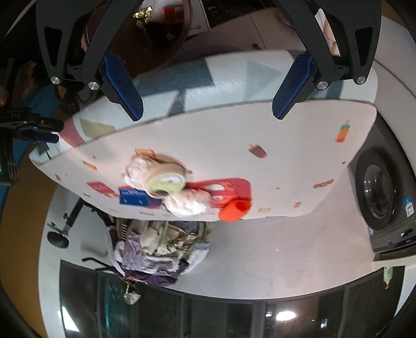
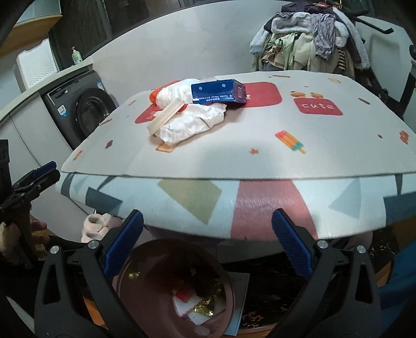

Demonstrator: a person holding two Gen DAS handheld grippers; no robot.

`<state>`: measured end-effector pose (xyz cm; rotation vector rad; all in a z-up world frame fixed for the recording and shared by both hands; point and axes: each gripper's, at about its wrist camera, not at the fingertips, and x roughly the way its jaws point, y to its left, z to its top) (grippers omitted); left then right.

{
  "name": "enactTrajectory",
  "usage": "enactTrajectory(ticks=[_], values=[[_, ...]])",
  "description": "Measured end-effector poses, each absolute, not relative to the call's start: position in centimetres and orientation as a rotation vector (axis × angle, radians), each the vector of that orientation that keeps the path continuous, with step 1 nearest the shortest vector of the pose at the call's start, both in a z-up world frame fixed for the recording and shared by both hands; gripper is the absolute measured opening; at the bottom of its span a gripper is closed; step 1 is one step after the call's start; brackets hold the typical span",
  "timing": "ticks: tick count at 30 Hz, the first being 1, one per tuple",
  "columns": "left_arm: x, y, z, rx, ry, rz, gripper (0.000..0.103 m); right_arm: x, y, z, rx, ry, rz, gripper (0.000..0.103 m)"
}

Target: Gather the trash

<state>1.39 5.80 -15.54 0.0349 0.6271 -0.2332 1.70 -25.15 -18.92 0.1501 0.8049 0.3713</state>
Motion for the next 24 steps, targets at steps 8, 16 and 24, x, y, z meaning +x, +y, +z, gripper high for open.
enactTrajectory(ticks=[8, 16, 24], values=[[5.2, 8.5, -13.9, -0.01, 0.647, -0.207, 0.097, 6.8, -23.6, -16.8, 0.063, 0.828, 0.29, 0.097], [10.3, 10.3, -13.5, 0.01, 0.703, -0.168, 0.097, 14.5, -22.3, -14.9, 0.085, 0.818, 0.27, 0.097], [14.8, 10.9, -13.1, 0.037, 0.707, -0.172, 0.097, 24.1, -20.8, -14.8, 0.185, 0.896, 0.247, 0.097]])
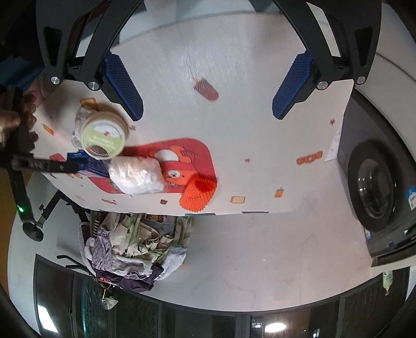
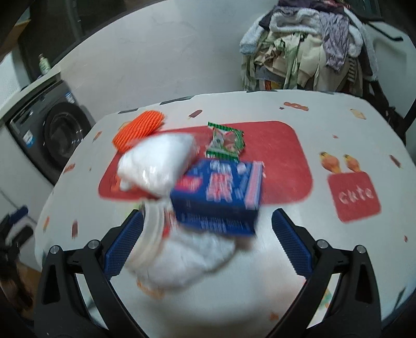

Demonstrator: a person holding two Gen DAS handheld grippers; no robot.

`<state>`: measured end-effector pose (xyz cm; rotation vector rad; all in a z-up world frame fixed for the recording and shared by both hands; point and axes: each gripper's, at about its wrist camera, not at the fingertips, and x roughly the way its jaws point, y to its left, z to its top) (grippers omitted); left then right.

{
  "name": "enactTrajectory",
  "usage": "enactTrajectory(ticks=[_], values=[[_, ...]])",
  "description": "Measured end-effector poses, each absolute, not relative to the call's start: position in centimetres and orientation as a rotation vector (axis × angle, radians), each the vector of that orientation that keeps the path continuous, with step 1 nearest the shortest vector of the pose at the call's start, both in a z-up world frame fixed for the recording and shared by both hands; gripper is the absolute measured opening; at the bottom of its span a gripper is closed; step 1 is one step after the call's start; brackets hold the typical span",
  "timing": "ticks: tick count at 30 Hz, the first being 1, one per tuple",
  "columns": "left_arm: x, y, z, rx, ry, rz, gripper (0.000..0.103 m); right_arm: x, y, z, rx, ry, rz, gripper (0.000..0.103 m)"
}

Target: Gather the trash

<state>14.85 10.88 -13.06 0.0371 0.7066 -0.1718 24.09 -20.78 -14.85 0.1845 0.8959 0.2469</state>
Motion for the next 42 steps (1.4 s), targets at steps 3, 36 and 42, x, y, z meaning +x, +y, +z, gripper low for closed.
enactTrajectory(ticks=[3, 36, 42], values=[[16.7, 10.8, -13.1, 0.041, 0.716, -0.183, 0.097, 26.8, -20.1, -15.3, 0.198, 0.958, 0.21, 0.097], [42.0, 6.6, -19.0, -0.052, 0.921, -0.235, 0.092, 22.5, -30.1, -15.2, 0.426, 0.827, 0.207, 0.086], [43.1, 6.1, -20.1, -0.032, 0.955, -0.202, 0.049, 20.9, -30.8, -16.0, 0.394, 0.841, 0.197, 0.086]])
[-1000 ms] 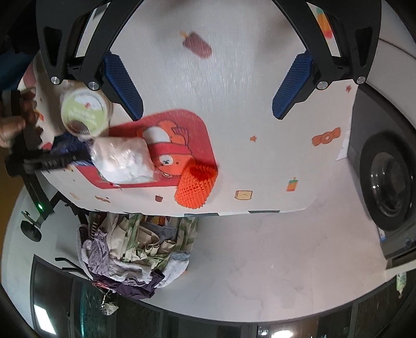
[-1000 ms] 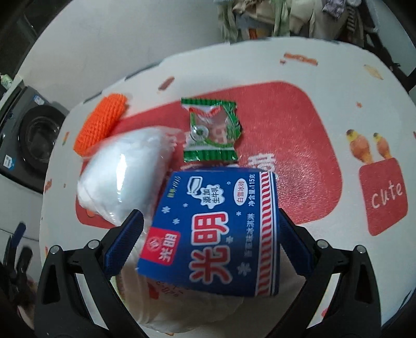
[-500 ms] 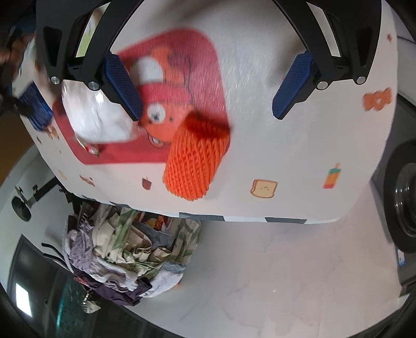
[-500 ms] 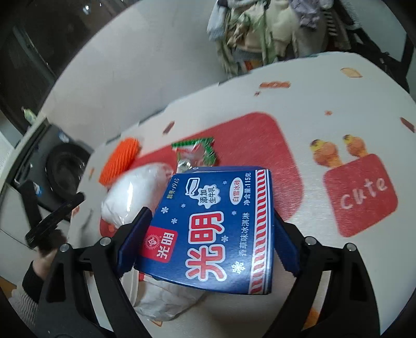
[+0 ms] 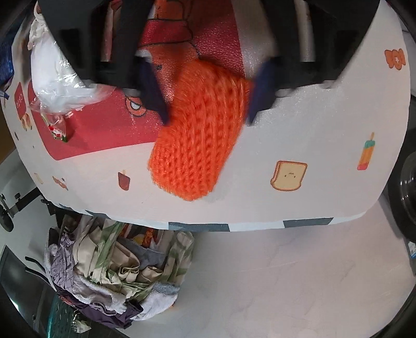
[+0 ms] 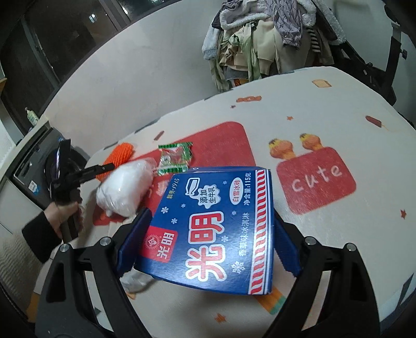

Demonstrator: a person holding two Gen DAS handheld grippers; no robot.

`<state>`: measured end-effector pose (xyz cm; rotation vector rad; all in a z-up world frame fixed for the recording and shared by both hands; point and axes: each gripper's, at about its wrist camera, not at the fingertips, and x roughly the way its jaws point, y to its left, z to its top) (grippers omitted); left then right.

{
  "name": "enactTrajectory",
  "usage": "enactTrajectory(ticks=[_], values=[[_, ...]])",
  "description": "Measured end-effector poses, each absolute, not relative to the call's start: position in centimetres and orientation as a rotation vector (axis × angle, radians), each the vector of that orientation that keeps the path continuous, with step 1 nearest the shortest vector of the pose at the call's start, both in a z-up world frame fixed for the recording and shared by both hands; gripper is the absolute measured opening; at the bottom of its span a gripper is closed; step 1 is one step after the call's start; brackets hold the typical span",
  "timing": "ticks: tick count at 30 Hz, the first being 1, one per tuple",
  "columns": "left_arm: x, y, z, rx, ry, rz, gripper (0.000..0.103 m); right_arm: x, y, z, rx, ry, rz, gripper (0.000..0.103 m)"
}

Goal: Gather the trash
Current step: 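Grasp the orange foam net with the left tool while the right tool holds the blue box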

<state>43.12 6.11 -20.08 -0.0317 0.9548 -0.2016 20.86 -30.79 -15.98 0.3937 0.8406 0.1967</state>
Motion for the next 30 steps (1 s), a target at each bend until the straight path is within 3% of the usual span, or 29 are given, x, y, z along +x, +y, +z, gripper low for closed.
enactTrajectory(ticks=[1, 7, 17, 30], values=[[42.8, 6.1, -19.8, -0.025, 0.937, -0.199, 0.037, 20.7, -30.8, -16.0, 0.388, 0.841, 0.194, 0.086], [39.5, 6.6, -18.0, 0.028, 0.912, -0.248, 0.029, 19.8, -30.7, -15.7, 0.385, 0.828, 0.204, 0.086], [29.2, 8.0, -13.3, -0.036, 0.847, -0.356, 0.029, 16.4, -28.5, -13.4, 0.363, 0.802, 0.26, 0.086], [13.0, 7.1, -11.5, 0.026, 0.812, -0.439, 0.029, 10.3, -26.5, -12.0, 0.324, 0.784, 0.306, 0.086]])
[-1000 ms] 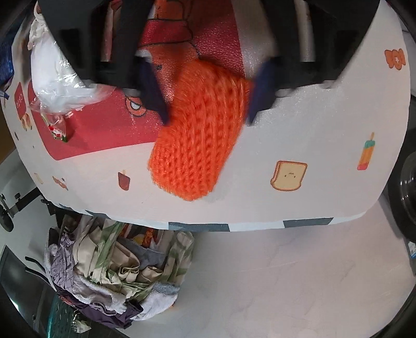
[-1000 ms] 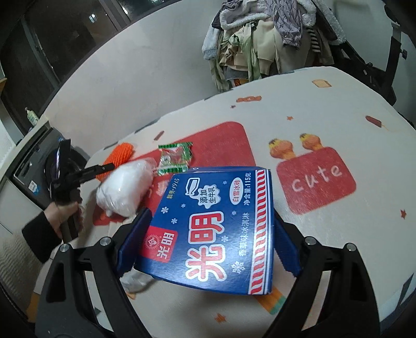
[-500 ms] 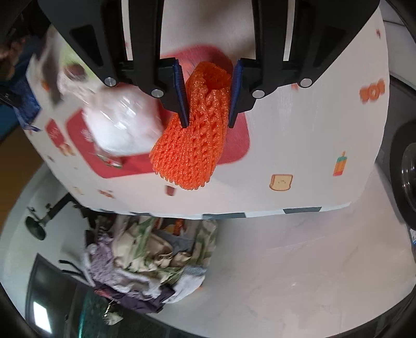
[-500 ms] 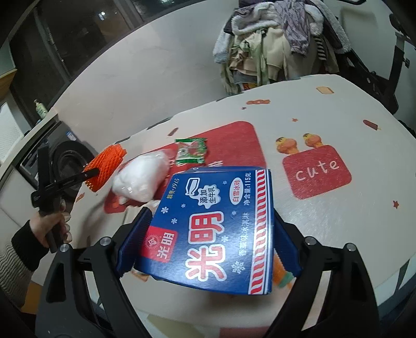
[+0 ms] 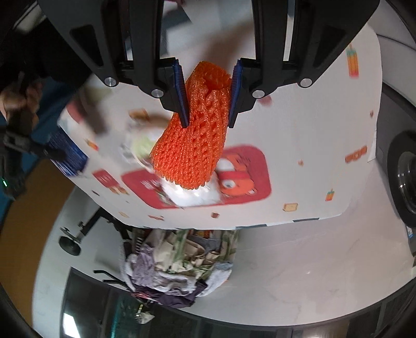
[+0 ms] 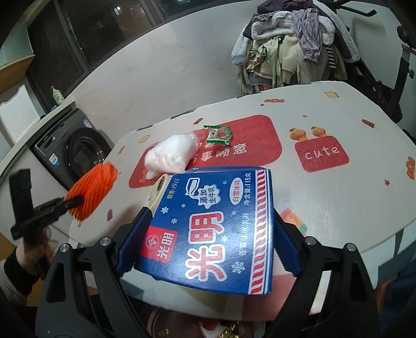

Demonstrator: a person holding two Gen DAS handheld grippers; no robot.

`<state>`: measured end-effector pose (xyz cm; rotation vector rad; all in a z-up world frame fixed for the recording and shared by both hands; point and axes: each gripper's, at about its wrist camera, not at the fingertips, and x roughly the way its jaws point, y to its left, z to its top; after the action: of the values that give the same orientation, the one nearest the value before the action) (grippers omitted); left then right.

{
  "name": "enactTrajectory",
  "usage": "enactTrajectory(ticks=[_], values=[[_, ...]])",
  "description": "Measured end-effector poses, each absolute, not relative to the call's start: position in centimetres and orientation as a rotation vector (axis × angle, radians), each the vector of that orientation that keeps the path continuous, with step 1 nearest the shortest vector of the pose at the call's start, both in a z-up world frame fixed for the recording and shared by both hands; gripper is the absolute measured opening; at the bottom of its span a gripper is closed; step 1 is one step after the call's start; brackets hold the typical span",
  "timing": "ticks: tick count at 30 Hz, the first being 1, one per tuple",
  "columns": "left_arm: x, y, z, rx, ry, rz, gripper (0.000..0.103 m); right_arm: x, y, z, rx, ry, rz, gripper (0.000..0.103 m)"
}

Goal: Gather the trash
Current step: 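Grasp the orange foam net with the left tool while the right tool holds the blue box, then drop the orange foam net into the bin with the left tool while the right tool holds the box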

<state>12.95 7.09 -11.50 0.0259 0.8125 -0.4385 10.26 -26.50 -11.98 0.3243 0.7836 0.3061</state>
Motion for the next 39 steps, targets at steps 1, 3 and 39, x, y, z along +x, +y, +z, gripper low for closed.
enactTrajectory(ticks=[1, 3, 39], values=[[11.6, 6.9, -11.6, 0.034, 0.811, -0.447, 0.029, 9.8, -26.4, -11.9, 0.323, 0.781, 0.311, 0.086], [9.3, 6.3, -11.7, 0.047, 0.808, -0.468, 0.029, 9.0, -26.2, -11.7, 0.32, 0.774, 0.319, 0.086], [-0.7, -3.2, -23.3, 0.191, 1.031, -0.739, 0.072, 4.0, -26.3, -12.9, 0.294, 0.804, 0.324, 0.086]])
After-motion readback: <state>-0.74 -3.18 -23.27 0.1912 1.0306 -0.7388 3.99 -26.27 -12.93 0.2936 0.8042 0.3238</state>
